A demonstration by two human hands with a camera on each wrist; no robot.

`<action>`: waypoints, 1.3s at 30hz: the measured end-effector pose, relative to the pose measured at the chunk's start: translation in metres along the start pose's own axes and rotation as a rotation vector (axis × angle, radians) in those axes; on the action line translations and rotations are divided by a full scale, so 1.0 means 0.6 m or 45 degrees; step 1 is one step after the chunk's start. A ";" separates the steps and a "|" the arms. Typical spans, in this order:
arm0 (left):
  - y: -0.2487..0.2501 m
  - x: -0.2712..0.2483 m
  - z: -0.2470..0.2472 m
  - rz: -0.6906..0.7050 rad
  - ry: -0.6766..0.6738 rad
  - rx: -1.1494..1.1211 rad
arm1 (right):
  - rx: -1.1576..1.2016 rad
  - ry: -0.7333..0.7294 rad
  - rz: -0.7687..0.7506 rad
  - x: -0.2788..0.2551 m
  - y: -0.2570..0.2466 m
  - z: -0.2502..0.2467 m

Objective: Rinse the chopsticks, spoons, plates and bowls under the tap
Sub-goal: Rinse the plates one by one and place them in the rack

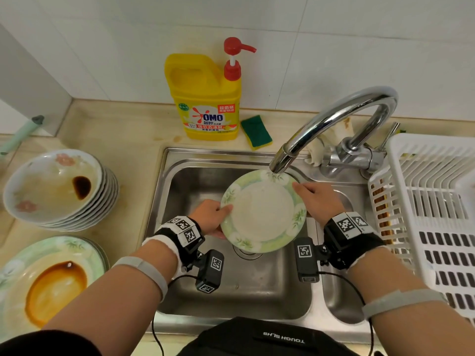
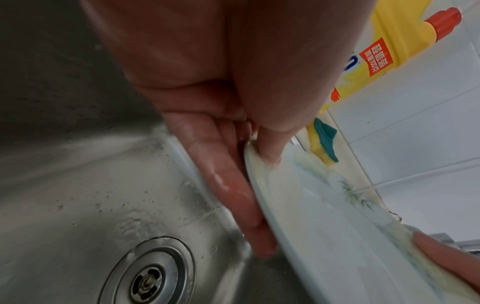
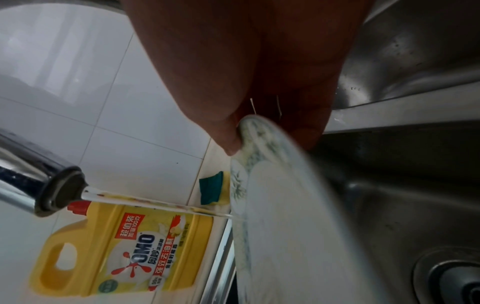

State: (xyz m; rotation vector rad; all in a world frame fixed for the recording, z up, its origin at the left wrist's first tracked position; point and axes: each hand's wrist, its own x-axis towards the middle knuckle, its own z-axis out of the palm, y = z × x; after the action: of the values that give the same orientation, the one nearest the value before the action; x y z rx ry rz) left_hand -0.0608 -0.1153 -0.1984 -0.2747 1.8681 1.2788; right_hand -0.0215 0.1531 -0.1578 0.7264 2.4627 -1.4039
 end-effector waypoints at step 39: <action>0.021 -0.035 -0.082 0.474 0.435 0.024 | 0.265 -0.073 -0.208 0.001 -0.055 0.057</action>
State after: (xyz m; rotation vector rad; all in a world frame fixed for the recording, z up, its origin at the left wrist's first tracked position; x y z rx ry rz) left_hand -0.0799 -0.1569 -0.1681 -0.1444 2.3000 1.5344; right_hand -0.0408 0.1100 -0.1511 0.5251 2.4028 -1.7348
